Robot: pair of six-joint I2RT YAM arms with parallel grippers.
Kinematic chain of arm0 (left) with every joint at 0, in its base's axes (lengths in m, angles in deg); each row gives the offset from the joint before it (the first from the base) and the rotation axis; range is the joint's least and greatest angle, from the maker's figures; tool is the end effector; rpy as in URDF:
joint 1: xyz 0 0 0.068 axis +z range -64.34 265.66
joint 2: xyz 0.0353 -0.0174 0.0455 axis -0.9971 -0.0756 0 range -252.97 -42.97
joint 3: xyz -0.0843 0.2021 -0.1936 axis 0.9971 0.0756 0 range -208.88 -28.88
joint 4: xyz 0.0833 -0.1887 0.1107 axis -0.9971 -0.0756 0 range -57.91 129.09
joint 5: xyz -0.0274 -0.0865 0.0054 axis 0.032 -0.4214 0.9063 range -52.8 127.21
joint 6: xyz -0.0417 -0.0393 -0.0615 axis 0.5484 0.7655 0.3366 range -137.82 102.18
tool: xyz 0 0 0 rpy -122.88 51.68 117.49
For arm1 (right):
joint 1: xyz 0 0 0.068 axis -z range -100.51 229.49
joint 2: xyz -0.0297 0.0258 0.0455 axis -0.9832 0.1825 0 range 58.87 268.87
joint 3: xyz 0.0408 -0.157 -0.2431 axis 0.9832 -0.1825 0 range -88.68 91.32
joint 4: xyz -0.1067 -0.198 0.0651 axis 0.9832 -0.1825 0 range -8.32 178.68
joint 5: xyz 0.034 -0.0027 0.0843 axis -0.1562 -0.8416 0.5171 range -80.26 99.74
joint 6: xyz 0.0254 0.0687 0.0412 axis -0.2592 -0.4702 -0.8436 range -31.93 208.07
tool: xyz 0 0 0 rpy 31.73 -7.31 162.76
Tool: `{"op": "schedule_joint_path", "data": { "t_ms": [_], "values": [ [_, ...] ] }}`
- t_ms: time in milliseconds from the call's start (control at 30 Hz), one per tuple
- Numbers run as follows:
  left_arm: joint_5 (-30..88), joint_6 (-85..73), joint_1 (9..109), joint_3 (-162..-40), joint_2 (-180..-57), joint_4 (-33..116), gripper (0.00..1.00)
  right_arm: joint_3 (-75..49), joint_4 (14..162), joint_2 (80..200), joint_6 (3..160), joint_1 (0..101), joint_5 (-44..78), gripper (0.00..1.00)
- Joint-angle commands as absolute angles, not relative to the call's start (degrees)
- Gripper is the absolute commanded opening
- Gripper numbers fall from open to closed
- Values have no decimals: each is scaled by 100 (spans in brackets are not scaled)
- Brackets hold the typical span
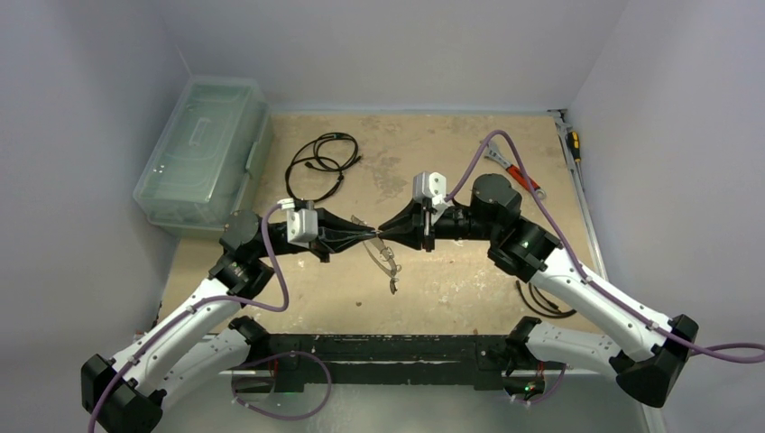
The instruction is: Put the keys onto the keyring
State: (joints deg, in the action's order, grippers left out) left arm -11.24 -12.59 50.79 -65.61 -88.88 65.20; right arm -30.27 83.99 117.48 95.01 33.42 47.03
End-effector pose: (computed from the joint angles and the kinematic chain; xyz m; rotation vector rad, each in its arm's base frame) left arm 0.1017 -0.1380 0.3782 1.0588 1.0193 -1.1123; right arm 0.1205 0.1894 0.4040 -1.2081 1.2636 1.0444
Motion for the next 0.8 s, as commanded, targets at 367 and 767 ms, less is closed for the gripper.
{"op": "schedule_joint_path", "data": {
  "t_ms": [367, 767],
  "values": [
    [-1062, -1450, 5117, -6694, -8803, 6457, 6, -2782, 8812, 11875, 9502, 3370, 5161, 0],
    [-182, -3519, 5112, -8010, -8775, 3091, 69, -1585, 6647, 12321, 10756, 3356, 3973, 0]
  ]
}}
